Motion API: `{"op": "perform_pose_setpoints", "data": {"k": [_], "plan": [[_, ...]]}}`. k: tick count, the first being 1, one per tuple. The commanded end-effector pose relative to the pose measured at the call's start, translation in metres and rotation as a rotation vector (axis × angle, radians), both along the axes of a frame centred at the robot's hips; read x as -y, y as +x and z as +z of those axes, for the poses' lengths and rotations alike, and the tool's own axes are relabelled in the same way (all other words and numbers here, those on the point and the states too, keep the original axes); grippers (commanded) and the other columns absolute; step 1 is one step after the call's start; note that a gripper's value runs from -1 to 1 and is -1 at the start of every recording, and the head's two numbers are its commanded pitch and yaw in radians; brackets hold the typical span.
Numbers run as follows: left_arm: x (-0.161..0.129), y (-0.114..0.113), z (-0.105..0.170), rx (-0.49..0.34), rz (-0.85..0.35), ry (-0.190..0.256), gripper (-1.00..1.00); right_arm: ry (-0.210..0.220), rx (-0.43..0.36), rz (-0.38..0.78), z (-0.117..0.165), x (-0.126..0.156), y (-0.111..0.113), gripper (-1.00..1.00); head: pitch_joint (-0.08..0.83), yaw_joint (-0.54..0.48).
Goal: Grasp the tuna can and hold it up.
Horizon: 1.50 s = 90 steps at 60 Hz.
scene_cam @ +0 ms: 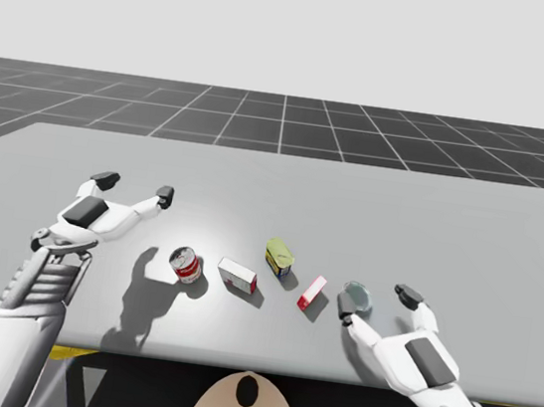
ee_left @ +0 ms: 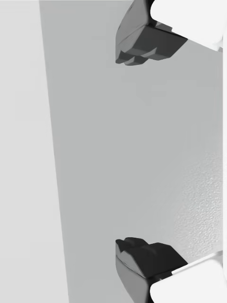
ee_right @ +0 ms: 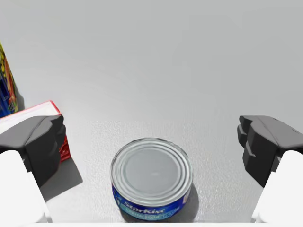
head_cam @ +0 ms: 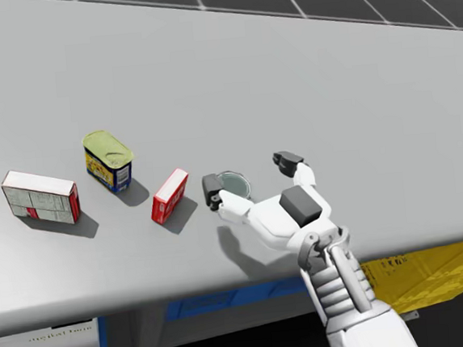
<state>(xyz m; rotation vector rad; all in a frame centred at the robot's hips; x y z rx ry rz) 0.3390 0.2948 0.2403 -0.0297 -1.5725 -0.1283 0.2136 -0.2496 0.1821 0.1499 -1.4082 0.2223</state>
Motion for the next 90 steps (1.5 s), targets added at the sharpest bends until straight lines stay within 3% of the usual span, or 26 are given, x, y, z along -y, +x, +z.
{"op": "perform_pose_setpoints", "data": {"k": [1,31,45,48,49,51,53,62,82,90], "plan": [[0.000,0.001,-0.001,-0.001,0.000,0.003,-1.00,0.013,-0.056,0.001,-0.023,-0.002,0.004,-1.00,0.728,-0.36],[0.000,0.001,-0.001,-0.001,0.002,0.002,-1.00,-0.025,-0.173,-0.013,-0.046,-0.012,0.037,-1.00,0.727,-0.35],[-0.001,0.002,-0.001,-0.001,0.001,0.004,-1.00,-0.030,-0.207,0.001,-0.050,-0.011,0.037,-1.00,0.724,-0.35],[-0.001,0.002,-0.001,-0.001,0.001,0.003,-1.00,-0.046,-0.192,-0.010,-0.051,-0.011,0.037,-0.79,0.722,-0.35],[-0.001,0.002,-0.001,-0.002,0.001,0.003,-1.00,-0.039,-0.187,-0.014,-0.051,-0.010,0.036,0.16,0.720,-0.35],[-0.001,0.002,-0.001,-0.002,0.001,0.003,-1.00,-0.038,-0.191,-0.011,-0.051,-0.010,0.036,0.64,0.718,-0.35],[-0.001,0.002,-0.001,-0.002,0.001,0.003,-1.00,-0.042,-0.190,-0.017,-0.051,-0.010,0.036,0.93,0.713,-0.35],[0.000,0.002,-0.001,-0.003,0.001,0.004,-1.00,-0.042,-0.194,-0.018,-0.051,-0.010,0.035,0.95,0.670,-0.35],[0.001,0.002,-0.003,-0.011,0.003,0.008,-1.00,-0.038,-0.196,-0.014,-0.051,-0.009,0.033,0.91,0.402,-0.38],[0.000,0.002,-0.003,-0.010,0.003,0.006,-1.00,-0.015,-0.167,-0.008,-0.030,-0.009,0.029,0.91,0.369,-0.38]]}}
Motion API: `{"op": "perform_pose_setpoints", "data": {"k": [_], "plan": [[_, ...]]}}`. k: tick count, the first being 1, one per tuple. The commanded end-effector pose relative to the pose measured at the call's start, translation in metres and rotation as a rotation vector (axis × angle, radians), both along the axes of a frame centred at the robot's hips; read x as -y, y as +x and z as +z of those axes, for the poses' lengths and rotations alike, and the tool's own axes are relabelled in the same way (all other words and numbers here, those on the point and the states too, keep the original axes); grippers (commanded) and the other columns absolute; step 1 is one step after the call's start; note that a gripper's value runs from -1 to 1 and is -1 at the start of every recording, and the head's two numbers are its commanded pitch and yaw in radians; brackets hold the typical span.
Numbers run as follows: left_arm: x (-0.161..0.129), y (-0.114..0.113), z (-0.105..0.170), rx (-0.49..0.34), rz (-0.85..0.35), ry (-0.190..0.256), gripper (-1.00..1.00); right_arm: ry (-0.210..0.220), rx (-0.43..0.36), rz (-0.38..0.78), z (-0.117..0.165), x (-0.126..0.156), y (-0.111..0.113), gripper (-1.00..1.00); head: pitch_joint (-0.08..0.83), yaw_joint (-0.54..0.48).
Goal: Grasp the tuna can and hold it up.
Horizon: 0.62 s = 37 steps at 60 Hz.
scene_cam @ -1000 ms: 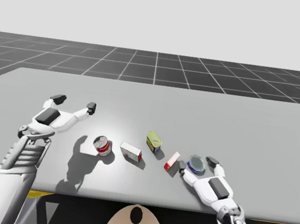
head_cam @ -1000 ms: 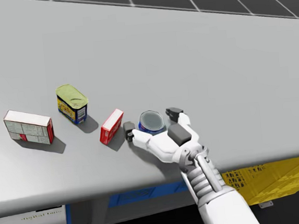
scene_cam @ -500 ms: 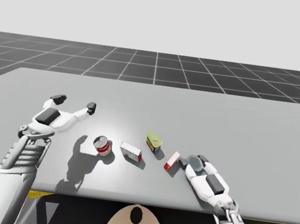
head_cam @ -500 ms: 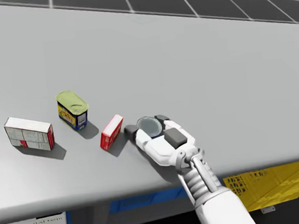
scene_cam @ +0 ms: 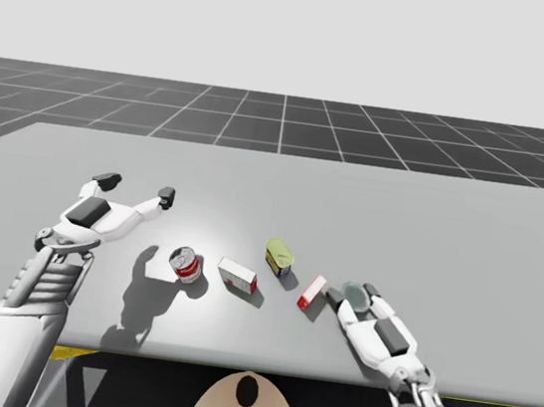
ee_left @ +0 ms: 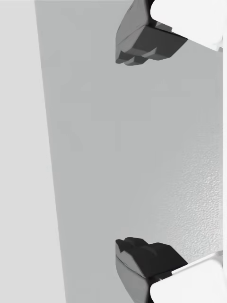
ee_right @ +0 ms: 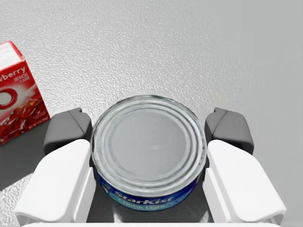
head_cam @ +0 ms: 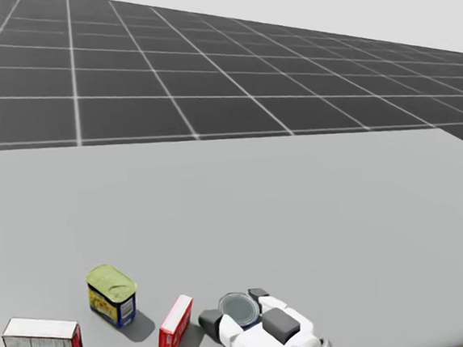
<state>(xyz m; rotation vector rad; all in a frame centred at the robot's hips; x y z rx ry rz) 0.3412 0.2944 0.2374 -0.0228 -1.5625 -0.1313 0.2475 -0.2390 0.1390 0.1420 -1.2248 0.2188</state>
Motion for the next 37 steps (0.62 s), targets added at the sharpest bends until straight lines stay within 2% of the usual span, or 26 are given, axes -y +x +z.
{"op": "perform_pose_setpoints", "data": {"k": [1,11,16,24,28,29,35,37], "plan": [[0.000,0.000,0.000,0.000,0.001,-0.001,-1.00,0.015,0.026,-0.003,0.020,0.002,-0.005,0.93,0.366,-0.38],[-0.002,0.001,0.001,0.003,0.003,-0.004,-1.00,0.021,0.149,0.021,0.079,-0.003,-0.011,0.91,0.355,-0.38],[-0.002,0.001,0.002,0.000,0.007,-0.002,-1.00,0.005,0.198,0.030,0.099,-0.007,-0.017,0.94,0.355,-0.39],[-0.002,0.001,0.002,-0.003,0.012,-0.002,-1.00,0.001,0.302,0.033,0.138,-0.012,-0.031,0.98,0.355,-0.38],[-0.003,0.001,0.002,-0.003,0.013,-0.001,-1.00,-0.006,0.372,0.034,0.160,-0.015,-0.039,1.00,0.354,-0.38],[-0.003,0.001,0.002,-0.004,0.014,-0.001,-1.00,-0.020,0.424,0.034,0.171,-0.015,-0.043,0.98,0.354,-0.38],[-0.003,0.001,0.001,-0.005,0.016,-0.001,-1.00,-0.030,0.562,0.020,0.202,-0.017,-0.057,1.00,0.353,-0.38],[-0.003,0.001,0.002,-0.006,0.017,-0.001,-1.00,-0.037,0.636,0.008,0.217,-0.018,-0.064,1.00,0.353,-0.38]]}}
